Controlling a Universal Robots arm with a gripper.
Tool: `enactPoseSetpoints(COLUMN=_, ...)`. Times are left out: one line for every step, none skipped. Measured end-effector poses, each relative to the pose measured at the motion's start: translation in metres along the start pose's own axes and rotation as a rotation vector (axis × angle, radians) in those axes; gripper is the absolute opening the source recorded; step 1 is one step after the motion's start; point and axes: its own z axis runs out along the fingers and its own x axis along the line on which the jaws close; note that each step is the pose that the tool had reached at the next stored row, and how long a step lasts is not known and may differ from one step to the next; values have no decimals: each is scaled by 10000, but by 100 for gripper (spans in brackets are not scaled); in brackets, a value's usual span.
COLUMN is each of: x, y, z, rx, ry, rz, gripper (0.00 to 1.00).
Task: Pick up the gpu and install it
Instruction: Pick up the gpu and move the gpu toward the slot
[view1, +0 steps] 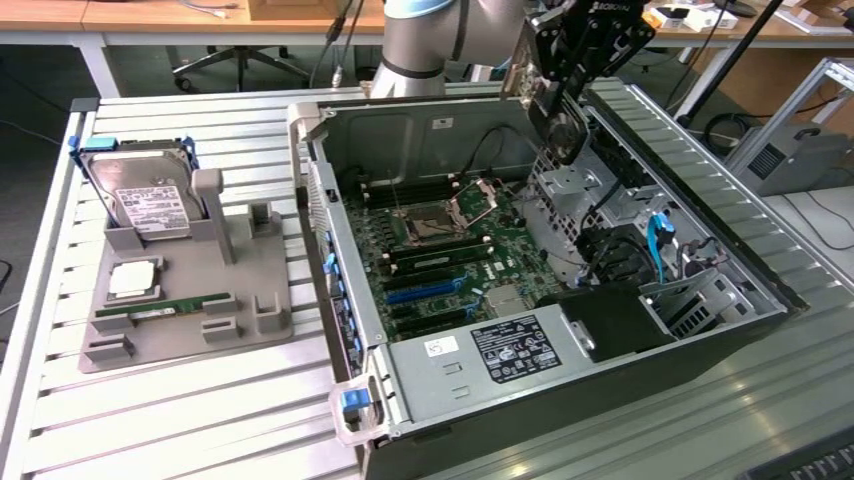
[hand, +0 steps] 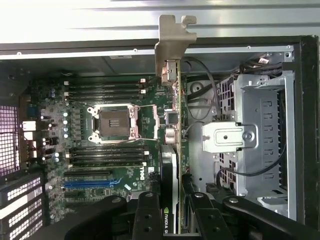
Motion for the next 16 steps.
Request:
enactPoseSetpoints(x=0, y=0, z=0, rx=0, ry=1, rz=1, gripper=27)
enactPoseSetpoints(x=0, y=0, z=0, rx=1, ry=0, rz=1, gripper=27)
enactPoseSetpoints(x=0, y=-1, z=0, rx=0, ry=0, rz=1, gripper=27)
enactPoseSetpoints(x=0, y=-5, z=-1, rx=0, ry=0, rz=2, gripper=27)
enactPoseSetpoints(x=-2, y=-25, z=-1, rx=0, ry=0, rz=0, gripper=27)
enactPoseSetpoints(x=-4, y=-54, z=-3, rx=0, ry=0, rz=1, gripper=27)
enactPoseSetpoints(x=-7, y=-86, z=-5, rx=0, ry=0, rz=0, gripper=27)
enactPoseSetpoints(x=-7, y=-104, z=-6, rx=0, ry=0, rz=0, gripper=27)
enactPoseSetpoints(x=-8, y=-123, z=-7, rx=0, ry=0, rz=1, gripper=27)
enactPoseSetpoints(x=-9, y=-144, z=-8, rx=1, ry=0, rz=1, gripper=27)
enactPoseSetpoints(x=-11, y=-172, z=-10, rx=1, ry=0, rz=1, gripper=27)
enactPoseSetpoints(x=-12, y=-199, z=-11, rx=0, ry=0, rz=1, gripper=27)
enactPoseSetpoints(x=-13, y=-224, z=-12, rx=0, ry=0, rz=1, gripper=27)
enactPoseSetpoints(x=-15, y=-252, z=-14, rx=2, ry=0, rz=1, gripper=27)
enactPoseSetpoints(x=-16, y=-277, z=-15, rx=2, ry=1, rz=1, gripper=27)
enactPoseSetpoints(x=-18, y=-304, z=-17, rx=5, ry=1, rz=1, gripper=27)
